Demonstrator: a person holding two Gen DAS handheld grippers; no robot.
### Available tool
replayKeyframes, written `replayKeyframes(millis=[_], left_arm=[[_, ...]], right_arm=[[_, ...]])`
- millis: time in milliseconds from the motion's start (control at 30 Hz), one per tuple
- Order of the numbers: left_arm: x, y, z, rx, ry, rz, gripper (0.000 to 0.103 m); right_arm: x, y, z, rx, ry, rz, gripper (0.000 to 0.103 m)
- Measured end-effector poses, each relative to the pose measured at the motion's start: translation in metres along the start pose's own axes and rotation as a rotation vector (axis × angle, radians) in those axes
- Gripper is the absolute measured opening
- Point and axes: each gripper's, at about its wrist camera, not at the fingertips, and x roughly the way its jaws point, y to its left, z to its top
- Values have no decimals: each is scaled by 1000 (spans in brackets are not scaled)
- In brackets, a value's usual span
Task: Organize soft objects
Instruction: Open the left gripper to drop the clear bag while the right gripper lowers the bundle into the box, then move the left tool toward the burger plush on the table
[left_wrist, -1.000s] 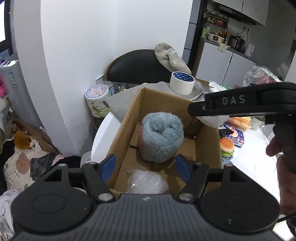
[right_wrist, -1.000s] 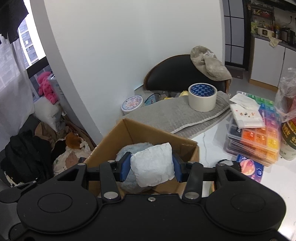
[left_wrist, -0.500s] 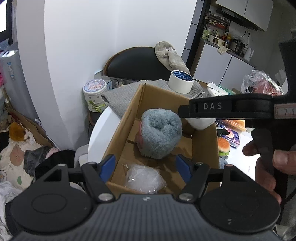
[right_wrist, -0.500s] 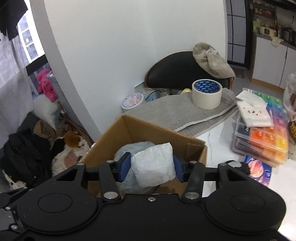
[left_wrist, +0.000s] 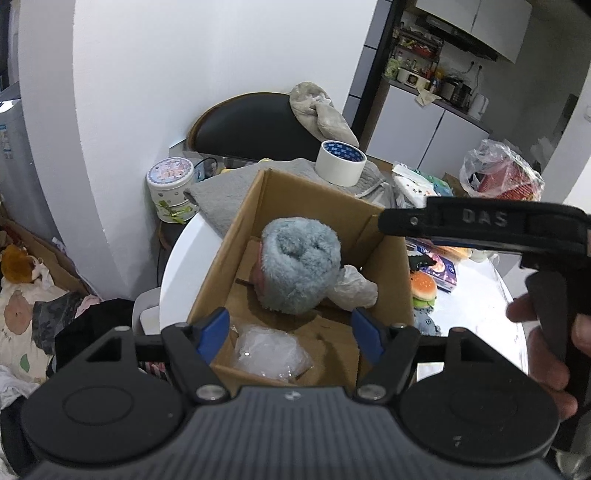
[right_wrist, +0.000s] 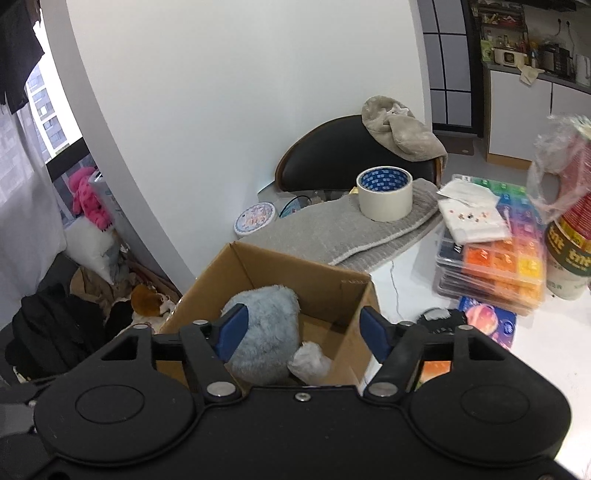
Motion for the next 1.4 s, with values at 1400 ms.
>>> replayKeyframes(millis=[1400], left_arm=[[-52, -83, -45, 49, -103, -21, 103]], right_arm=[[-128, -99, -86, 86, -90, 0, 103]])
